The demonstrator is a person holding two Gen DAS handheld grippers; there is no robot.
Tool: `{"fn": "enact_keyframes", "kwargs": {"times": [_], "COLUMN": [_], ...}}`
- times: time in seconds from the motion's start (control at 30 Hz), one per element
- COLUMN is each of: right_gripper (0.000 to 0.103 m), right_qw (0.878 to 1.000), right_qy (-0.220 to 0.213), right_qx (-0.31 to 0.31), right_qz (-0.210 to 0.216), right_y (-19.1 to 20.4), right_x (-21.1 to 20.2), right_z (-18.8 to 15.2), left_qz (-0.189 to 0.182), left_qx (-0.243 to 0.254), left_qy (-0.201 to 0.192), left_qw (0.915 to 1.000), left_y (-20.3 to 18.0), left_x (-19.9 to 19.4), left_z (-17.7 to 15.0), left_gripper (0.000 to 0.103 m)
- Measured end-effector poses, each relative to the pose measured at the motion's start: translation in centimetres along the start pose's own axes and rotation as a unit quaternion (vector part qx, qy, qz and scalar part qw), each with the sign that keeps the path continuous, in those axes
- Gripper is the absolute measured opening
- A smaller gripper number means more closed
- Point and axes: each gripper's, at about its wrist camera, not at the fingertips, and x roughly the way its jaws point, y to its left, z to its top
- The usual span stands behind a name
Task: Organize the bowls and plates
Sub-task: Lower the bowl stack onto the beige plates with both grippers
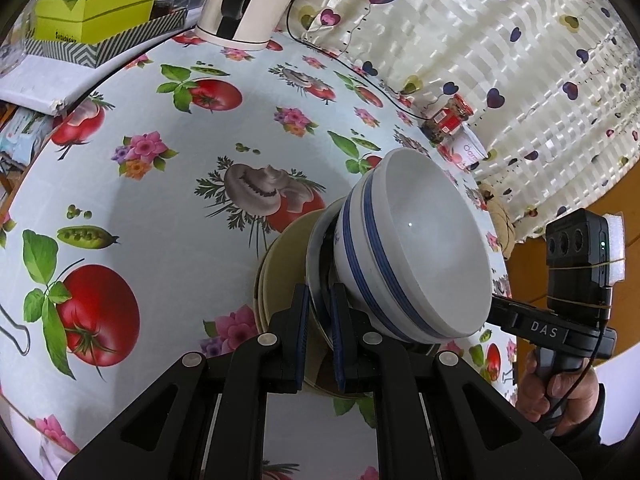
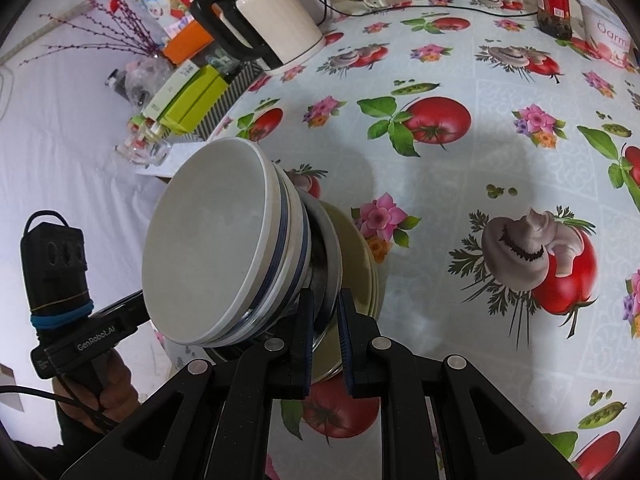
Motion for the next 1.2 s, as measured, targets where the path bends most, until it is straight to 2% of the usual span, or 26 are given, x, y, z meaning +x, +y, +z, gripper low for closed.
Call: {"fn": "enact_keyframes", "kwargs": {"times": [0.33, 0.5, 0.83, 1.2], "right_gripper": [0.014, 0.016, 0.034, 0.041], "right_qw": [1.0, 1.0, 0.998, 0.994], "right_qy": [0.0, 0.0, -0.01, -0.032], "right_qx": [-0.004, -0.015, -0.047, -0.082], "right_qz": [0.002, -0.006, -0.038, -0.066], "right_y": [0.1, 0.3, 1.0, 2.3], "right_x": [0.0, -0.1, -1.3, -3.4], "right_z": [0.3, 0.2, -0.9, -2.2], "left_qz": [-0.008, 0.001, 0.013, 0.045], "left_qx": [-0.008, 0.004, 0.015, 0.026], "left_qy": [-0.004, -0.012, -0.018, -0.036], "left_qw": [0.9999, 0.9999, 0.9996, 0.998], "left_y": [0.5, 0.3, 0.0, -0.9], "left_x": [0.1, 0.0, -0.5, -2.5], "left_z": [0.0, -0.1, -0.5, -1.5], "left_gripper": [0.01, 0.011, 0.013, 0.013]}}
